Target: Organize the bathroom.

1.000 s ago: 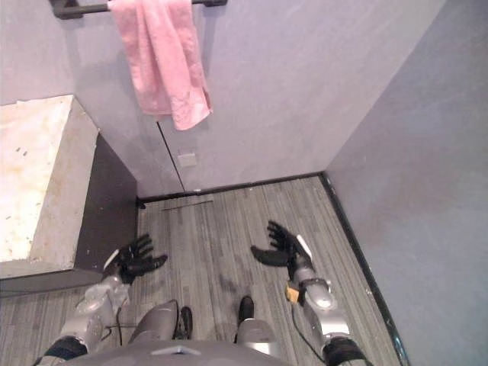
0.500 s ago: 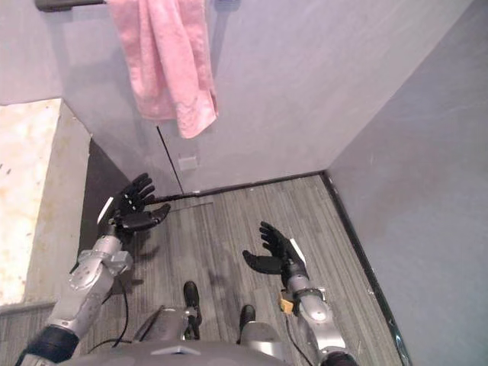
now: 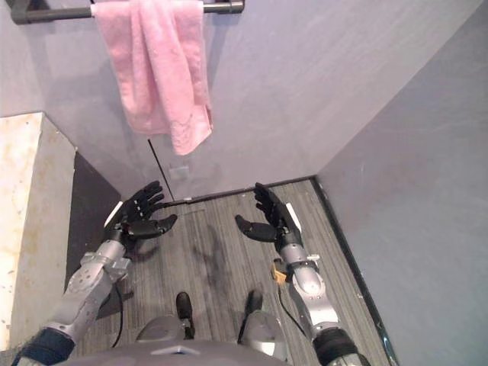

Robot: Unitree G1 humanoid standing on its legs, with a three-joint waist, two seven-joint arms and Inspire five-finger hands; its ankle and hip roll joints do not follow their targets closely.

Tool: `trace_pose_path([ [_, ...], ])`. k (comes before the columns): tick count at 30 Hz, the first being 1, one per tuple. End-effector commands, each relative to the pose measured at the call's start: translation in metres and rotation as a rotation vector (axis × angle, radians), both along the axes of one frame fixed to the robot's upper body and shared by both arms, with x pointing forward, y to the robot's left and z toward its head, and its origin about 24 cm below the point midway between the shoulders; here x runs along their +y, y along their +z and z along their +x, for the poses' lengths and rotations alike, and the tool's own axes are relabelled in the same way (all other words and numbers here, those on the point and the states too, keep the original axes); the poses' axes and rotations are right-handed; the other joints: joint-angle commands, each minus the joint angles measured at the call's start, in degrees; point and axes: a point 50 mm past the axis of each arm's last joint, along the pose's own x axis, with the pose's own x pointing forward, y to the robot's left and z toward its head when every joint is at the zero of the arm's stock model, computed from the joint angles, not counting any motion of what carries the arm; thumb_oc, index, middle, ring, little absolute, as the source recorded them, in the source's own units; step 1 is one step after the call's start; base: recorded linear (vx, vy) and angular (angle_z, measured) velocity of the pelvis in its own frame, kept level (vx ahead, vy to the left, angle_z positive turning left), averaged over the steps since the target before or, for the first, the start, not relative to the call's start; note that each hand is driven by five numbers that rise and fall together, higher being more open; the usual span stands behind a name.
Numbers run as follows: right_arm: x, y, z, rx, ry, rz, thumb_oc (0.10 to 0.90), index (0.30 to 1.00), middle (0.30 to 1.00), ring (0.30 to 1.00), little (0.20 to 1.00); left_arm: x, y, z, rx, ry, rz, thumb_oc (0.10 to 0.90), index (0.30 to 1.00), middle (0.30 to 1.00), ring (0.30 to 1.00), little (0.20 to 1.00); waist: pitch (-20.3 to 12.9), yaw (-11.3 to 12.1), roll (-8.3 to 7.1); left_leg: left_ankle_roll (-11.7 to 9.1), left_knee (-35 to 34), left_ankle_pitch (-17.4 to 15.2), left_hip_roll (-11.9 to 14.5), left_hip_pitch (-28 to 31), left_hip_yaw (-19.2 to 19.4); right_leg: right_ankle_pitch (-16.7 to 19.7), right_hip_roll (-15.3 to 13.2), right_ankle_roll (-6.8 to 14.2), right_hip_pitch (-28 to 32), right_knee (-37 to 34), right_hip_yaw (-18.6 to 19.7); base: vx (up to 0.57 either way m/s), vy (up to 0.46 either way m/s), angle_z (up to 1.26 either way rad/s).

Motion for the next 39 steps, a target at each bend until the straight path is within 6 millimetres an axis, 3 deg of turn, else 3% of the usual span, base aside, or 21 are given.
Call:
trace_pose_path([
  [1,-0.009,0.033,0.015,-0.19,0.011,-0.034,0.8,0.9,0.9,0.9,0.9,-0.015,0.036,0.006,-0.215,-0.069,-0.025,0.8,0.9,0.9,0.9,0.9,-4.05,-1.01,-2.1,-2.92,-0.13,-3.57,-5.21,0.88,-7.75,5.23,-0.74,3.05,-4.47,4.03,-1.02,0.31,-0.207,0.41],
  [2,-0.01,0.035,0.016,-0.192,-0.015,-0.017,0.8,0.9,0.9,0.9,0.9,-0.014,0.037,0.004,-0.23,-0.091,-0.012,0.8,0.9,0.9,0.9,0.9,-3.9,-1.76,-2.1,-2.27,-0.13,-4.08,-5.18,1.61,-8.24,4.25,0.46,2.61,-5.69,5.45,1.51,0.2,-0.133,0.58],
  [7,-0.018,0.035,0.012,-0.196,-0.087,-0.019,0.8,0.9,0.9,0.9,0.9,-0.017,0.038,0.006,-0.229,-0.109,-0.064,0.8,0.9,0.9,0.9,0.9,-5.48,-3.21,-2.12,-2.28,1.41,-5.3,-4.54,2.97,-8.62,1.08,2.54,0.68,-3.01,5.54,4.07,0.16,-0.134,0.83],
  [12,-0.028,0.043,0.006,-0.245,-0.135,-0.041,0.8,0.9,0.9,0.9,0.9,-0.028,0.046,0.012,-0.273,-0.11,-0.066,0.8,0.9,0.9,0.9,0.9,-5.95,-3.91,-3.8,-4.53,18.33,-5.37,-4.82,-2.75,-8.1,-0.99,2.6,-2.0,1.09,4.18,3.42,0.12,-0.083,0.23],
  [14,-0.03,0.048,0.004,-0.276,-0.127,-0.048,0.8,0.9,0.9,0.9,0.9,-0.026,0.05,0.012,-0.301,-0.086,-0.058,0.8,0.9,0.9,0.9,0.9,-5.9,-3.71,-4.04,-4.56,21.21,-5.86,-4.87,-4.75,-8.82,-1.73,2.51,-2.43,1.93,4.23,3.53,0.11,0.003,0.07],
  [16,-0.03,0.057,0.003,-0.33,-0.123,-0.076,0.8,0.9,0.9,0.9,0.9,-0.021,0.056,0.011,-0.341,-0.06,-0.047,0.8,0.9,0.9,0.9,0.9,-5.75,-3.74,-3.96,-4.21,18.32,-6.75,-3.77,-4.48,-7.86,-2.48,2.65,-2.27,2.78,4.11,4.05,0.11,0.077,0.01],
  [17,-0.031,0.064,0.004,-0.363,-0.121,-0.081,0.8,0.9,0.9,0.9,0.9,-0.017,0.061,0.011,-0.37,-0.034,-0.045,0.8,0.9,0.9,0.9,0.9,-5.96,-4.19,-3.43,-4.58,14.08,-5.9,-1.89,-3.87,-6.67,-2.85,3.05,-2.0,3.31,3.6,3.97,0.11,0.118,0.0],
  [18,-0.032,0.068,0.003,-0.382,-0.128,-0.085,0.8,0.9,0.9,0.9,0.9,-0.016,0.064,0.011,-0.385,-0.024,-0.044,0.8,0.9,0.9,0.9,0.9,-5.83,-4.38,-2.89,-5.23,10.26,-4.13,-0.28,-2.65,-5.59,-3.11,3.42,-1.76,4.28,2.92,3.95,0.19,0.237,0.07],
  [19,-0.034,0.079,0.002,-0.426,-0.129,-0.089,0.8,0.9,0.9,0.9,0.9,-0.014,0.076,0.014,-0.442,0.001,-0.03,0.8,0.9,0.9,0.9,0.9,-5.78,-4.84,-2.02,-6.81,4.63,-0.26,3.02,-2.53,-4.48,-3.59,3.33,-1.14,5.83,1.63,3.67,0.15,0.203,0.1],
  [20,-0.035,0.081,0.001,-0.434,-0.131,-0.09,0.8,0.9,0.9,0.9,0.9,-0.014,0.078,0.014,-0.452,0.006,-0.028,0.8,0.9,0.9,0.9,0.9,-5.67,-4.85,-1.94,-7.03,4.0,0.24,3.4,-2.52,-4.49,-3.71,3.21,-1.05,6.18,1.5,3.63,0.18,0.235,0.24],
  [25,-0.028,0.104,0.002,-0.557,-0.094,-0.093,0.8,0.9,0.9,0.9,0.9,-0.015,0.101,0.022,-0.543,0.101,-0.024,0.8,0.9,0.9,0.9,0.9,-6.8,-5.42,-1.01,-7.57,0.6,0.26,3.05,-0.67,-5.16,-4.28,1.04,0.28,5.6,2.85,2.48,0.1,0.15,-0.03],
  [32,-0.018,0.103,0.006,-0.545,-0.116,-0.093,0.8,0.9,0.9,0.9,0.9,-0.019,0.122,0.018,-0.657,0.136,-0.025,0.8,0.9,0.9,0.9,0.9,-8.36,-4.87,-1.42,-6.61,-0.13,-1.35,1.66,0.0,-4.56,-3.67,-0.37,1.61,5.12,3.58,1.44,0.08,0.049,0.01],
  [36,-0.016,0.098,0.008,-0.502,-0.123,-0.099,0.8,0.9,0.9,0.9,0.9,-0.021,0.124,0.015,-0.653,0.066,-0.059,0.8,0.9,0.9,0.9,0.9,-8.68,-4.29,-1.42,-6.17,-0.13,-1.67,1.21,-0.12,-4.28,-3.43,-0.57,1.77,5.01,3.51,1.5,0.05,0.021,0.0],
  [39,-0.016,0.094,0.01,-0.471,-0.119,-0.107,0.8,0.9,0.9,0.9,0.9,-0.028,0.109,0.013,-0.526,-0.058,-0.013,0.8,0.9,0.9,0.9,0.9,-8.73,-3.74,-1.31,-5.92,-0.13,-1.87,1.01,-0.05,-3.89,-3.31,-0.74,1.89,5.17,3.34,1.49,0.03,0.016,0.0],
])
